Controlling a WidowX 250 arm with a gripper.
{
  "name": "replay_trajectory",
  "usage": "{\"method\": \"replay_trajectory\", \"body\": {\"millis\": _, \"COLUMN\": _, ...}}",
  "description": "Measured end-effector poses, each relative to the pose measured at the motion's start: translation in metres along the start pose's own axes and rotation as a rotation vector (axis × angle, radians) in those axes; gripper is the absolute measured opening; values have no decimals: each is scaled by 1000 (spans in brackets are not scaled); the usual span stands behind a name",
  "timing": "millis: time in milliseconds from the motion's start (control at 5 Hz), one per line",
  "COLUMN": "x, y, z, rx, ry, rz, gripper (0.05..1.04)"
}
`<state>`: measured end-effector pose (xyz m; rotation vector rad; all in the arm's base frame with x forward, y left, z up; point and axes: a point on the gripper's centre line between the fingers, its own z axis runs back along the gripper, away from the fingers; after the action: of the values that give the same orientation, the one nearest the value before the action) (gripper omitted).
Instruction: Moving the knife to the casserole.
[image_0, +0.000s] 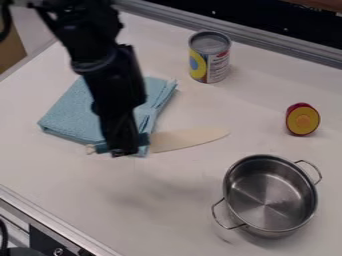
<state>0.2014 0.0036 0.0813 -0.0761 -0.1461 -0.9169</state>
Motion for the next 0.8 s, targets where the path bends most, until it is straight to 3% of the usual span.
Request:
{"method": "replay_trajectory", "body": {"millis": 400, "x": 50, "y": -25, "z": -25, "rx": -36, "ry": 26, "rz": 69, "gripper": 224}}
{"method": "replay_trajectory", "body": {"millis": 800, "x": 89, "y": -47, "z": -44, "rx": -51, "ry": -10, "rz": 177, "gripper": 224}}
